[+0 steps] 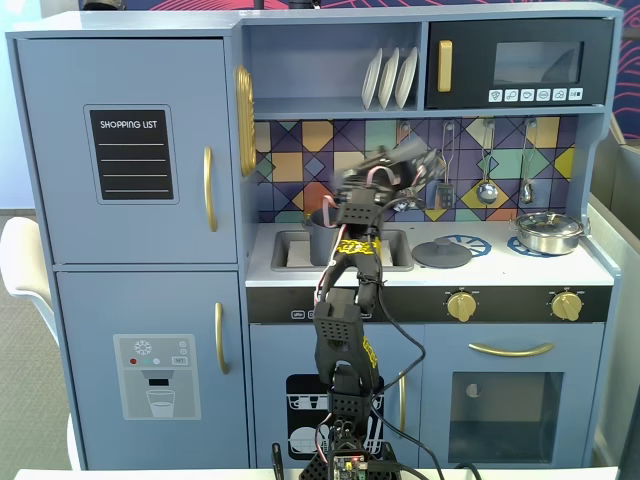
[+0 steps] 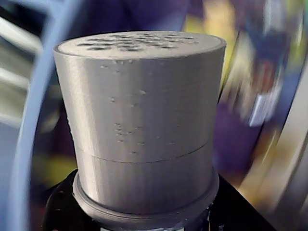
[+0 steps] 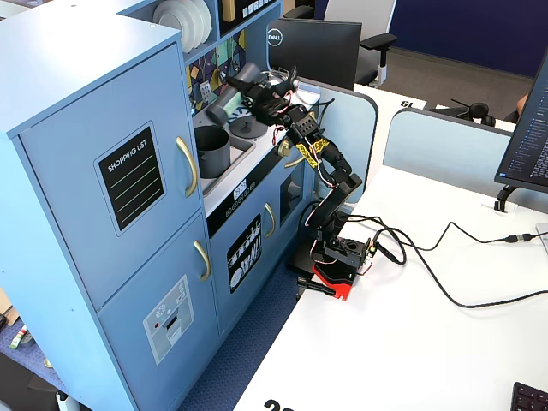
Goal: Put salt in the gray recipient
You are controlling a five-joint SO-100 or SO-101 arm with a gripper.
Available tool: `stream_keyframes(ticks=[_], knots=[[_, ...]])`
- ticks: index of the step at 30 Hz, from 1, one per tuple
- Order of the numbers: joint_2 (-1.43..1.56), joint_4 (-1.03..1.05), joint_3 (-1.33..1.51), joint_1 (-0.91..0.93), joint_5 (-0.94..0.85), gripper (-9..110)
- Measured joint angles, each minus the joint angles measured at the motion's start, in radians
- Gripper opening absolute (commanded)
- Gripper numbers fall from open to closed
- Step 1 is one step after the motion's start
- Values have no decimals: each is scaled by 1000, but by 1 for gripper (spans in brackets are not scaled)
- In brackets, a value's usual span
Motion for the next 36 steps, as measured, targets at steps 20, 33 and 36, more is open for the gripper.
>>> stream_keyframes(ticks=[20,33,36], knots=[[-130,15,-199,-360,1103,0],[-160,20,-163,-331,1209,0],[-225,-3,-255,-379,1209,0]])
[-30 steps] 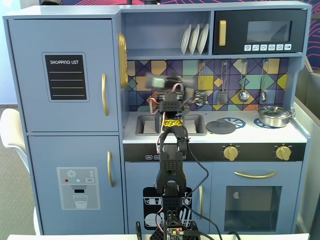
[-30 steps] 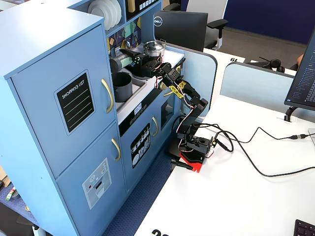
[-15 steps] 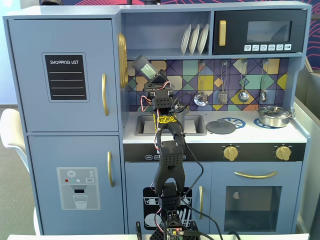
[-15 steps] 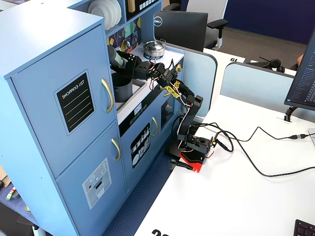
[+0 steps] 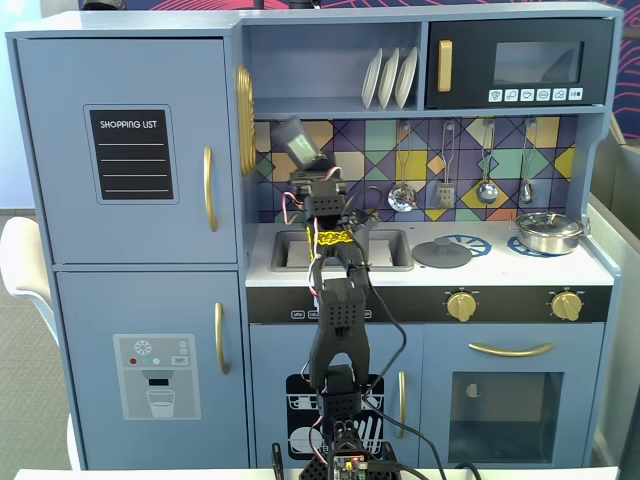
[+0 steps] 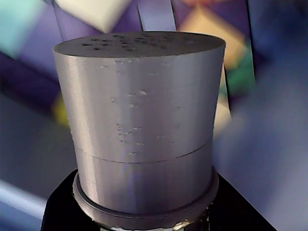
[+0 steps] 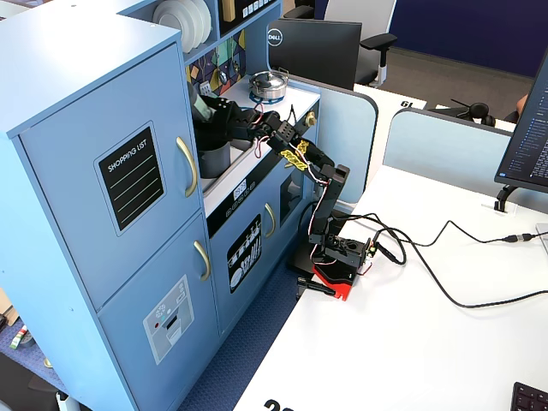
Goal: Put salt in the gray recipient
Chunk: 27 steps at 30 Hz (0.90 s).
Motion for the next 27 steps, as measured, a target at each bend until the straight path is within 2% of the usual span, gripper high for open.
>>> stream_keyframes(ticks=[6,12,18,27], knots=[[-43,25,-97,0,0,0],[9,58,83,94,0,0],[28,40,160,94,0,0],[-81,3,-74,6,-2,0]])
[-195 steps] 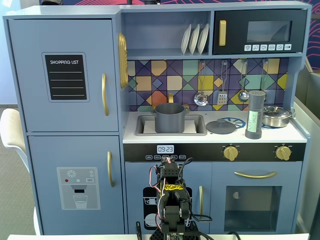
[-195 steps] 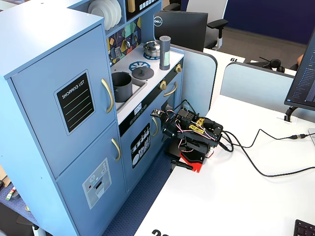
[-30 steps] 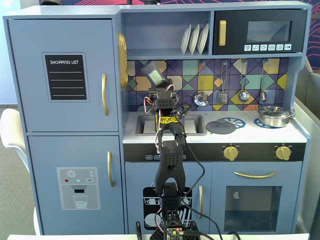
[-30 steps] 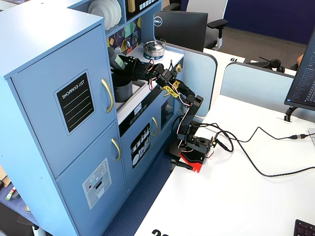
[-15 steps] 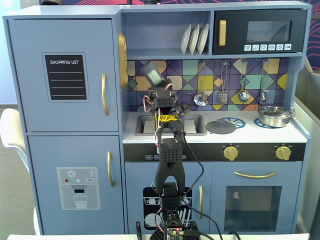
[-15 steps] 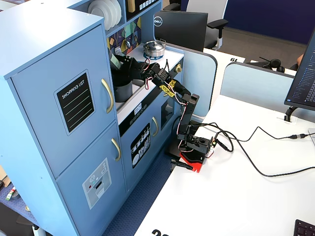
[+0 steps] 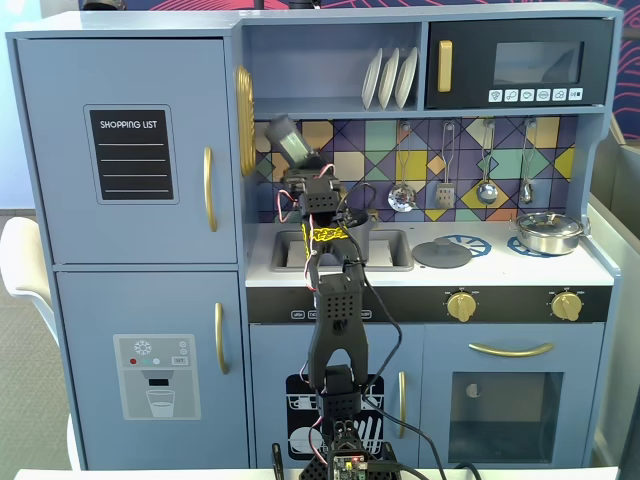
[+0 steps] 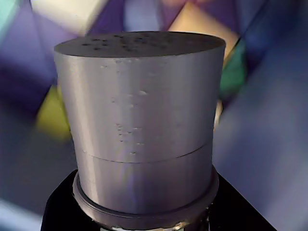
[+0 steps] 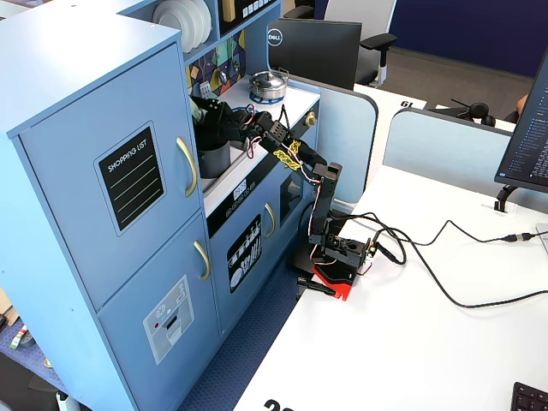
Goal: Put salt in the gray recipient
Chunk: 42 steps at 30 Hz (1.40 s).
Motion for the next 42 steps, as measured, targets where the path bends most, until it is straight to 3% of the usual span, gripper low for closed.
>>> stream_keyframes(ticks=[14,19,23,30,36,42], knots=[[64,15,210,75,2,0],[-12,9,37,2,-18,0],[-64,0,-109,-21,-149,0],[-18,17,-64,161,-746,0],[55,40,54,494,-1437,0],[64,-100,69,804,-2069,0]])
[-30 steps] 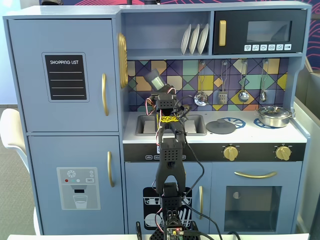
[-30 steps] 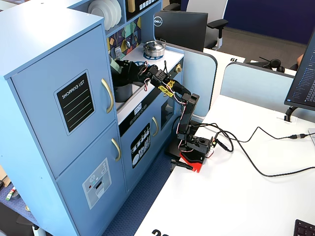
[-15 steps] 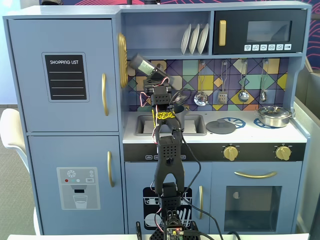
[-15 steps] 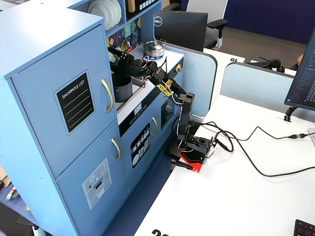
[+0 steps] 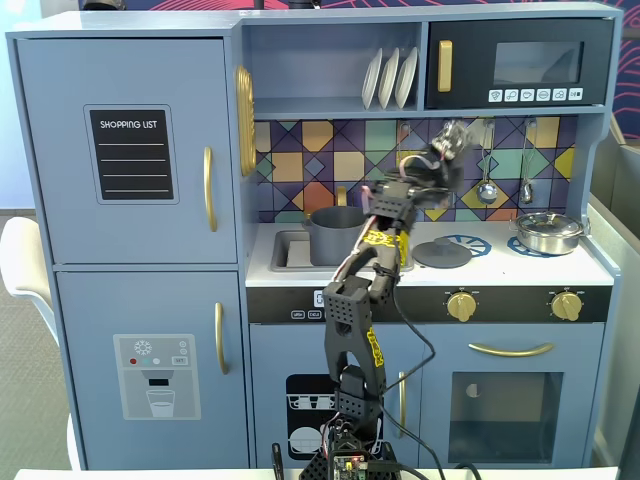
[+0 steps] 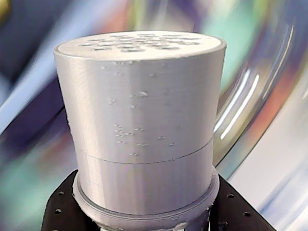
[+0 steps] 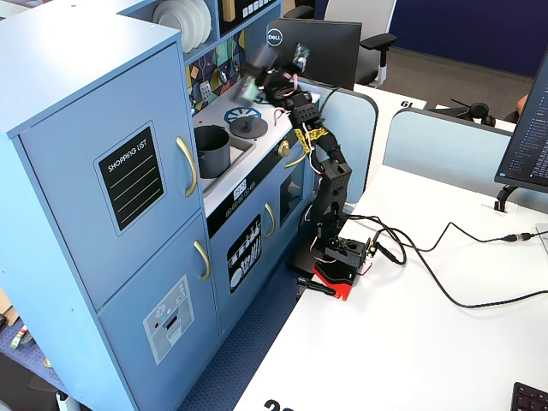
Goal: Put salt in the gray recipient
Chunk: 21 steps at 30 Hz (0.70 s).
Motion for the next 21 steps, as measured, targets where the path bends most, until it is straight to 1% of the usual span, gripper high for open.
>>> stream_keyframes(ticks=[4,7,13,21], knots=[[5,-138,67,112,-293,0],[8,-244,173,143,-440,0],[6,-430,370,146,-552,0],[-92,-574,425,147,-568,0]])
